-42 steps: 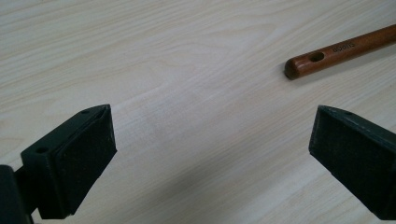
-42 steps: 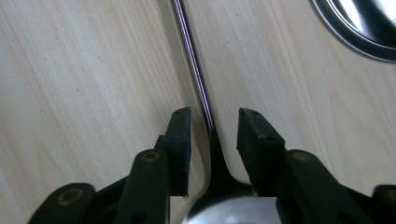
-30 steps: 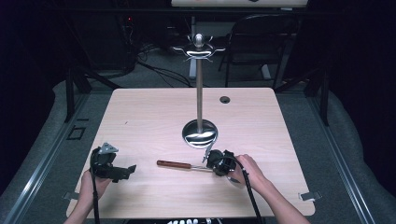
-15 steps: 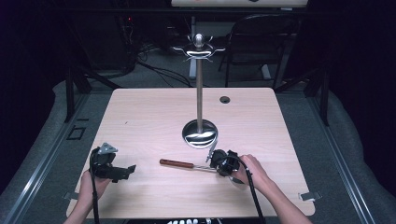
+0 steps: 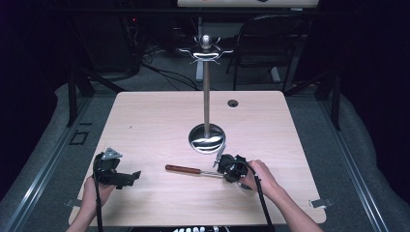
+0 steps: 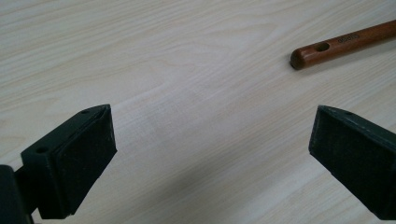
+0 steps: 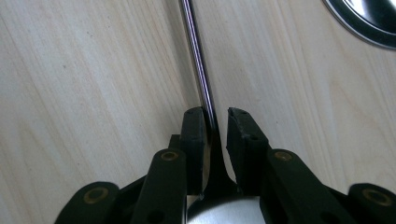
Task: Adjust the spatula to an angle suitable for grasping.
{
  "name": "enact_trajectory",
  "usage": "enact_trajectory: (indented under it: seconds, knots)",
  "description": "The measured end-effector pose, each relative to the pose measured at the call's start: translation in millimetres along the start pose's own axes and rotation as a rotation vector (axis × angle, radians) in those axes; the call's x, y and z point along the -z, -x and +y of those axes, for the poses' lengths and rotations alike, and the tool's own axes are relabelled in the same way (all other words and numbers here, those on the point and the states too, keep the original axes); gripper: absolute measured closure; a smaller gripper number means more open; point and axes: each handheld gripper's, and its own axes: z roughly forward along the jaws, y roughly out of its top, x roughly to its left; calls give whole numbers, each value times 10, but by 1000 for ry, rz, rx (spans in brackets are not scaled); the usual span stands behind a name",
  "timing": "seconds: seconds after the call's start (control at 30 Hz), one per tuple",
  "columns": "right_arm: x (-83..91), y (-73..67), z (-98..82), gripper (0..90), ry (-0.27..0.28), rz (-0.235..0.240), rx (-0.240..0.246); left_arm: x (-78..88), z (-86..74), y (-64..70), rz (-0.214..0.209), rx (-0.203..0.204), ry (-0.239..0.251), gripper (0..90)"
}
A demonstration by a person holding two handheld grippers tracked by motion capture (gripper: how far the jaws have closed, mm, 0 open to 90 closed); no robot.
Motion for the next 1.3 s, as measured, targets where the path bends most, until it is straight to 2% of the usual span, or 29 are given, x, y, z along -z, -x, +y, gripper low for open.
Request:
enact_trajectory:
  seconds: [0.2, 0.3, 0.43, 0.8, 0.83, 1.07, 1.3]
  knots:
    - [-30, -29, 15, 822, -16, -12, 30, 4, -2, -2, 0, 1, 1, 7]
    - [-18, -24, -8, 837, -30, -19, 30, 7, -2, -1, -1, 0, 1, 7]
    - [-10, 1, -66, 838, -22, -6, 13, 6, -6, -1, 2, 5, 5, 7]
    - [56, 66, -294, 839, -53, -6, -11, 8, -5, 3, 1, 5, 5, 7]
    - [65, 77, -334, 838, -57, 4, -28, 8, -5, 3, 1, 5, 5, 7]
    - [94, 113, -398, 838, -87, 0, -41, 8, -5, 3, 1, 5, 6, 7]
    - [108, 147, -472, 833, -100, 20, -68, 4, -4, 1, -1, 3, 8, 7]
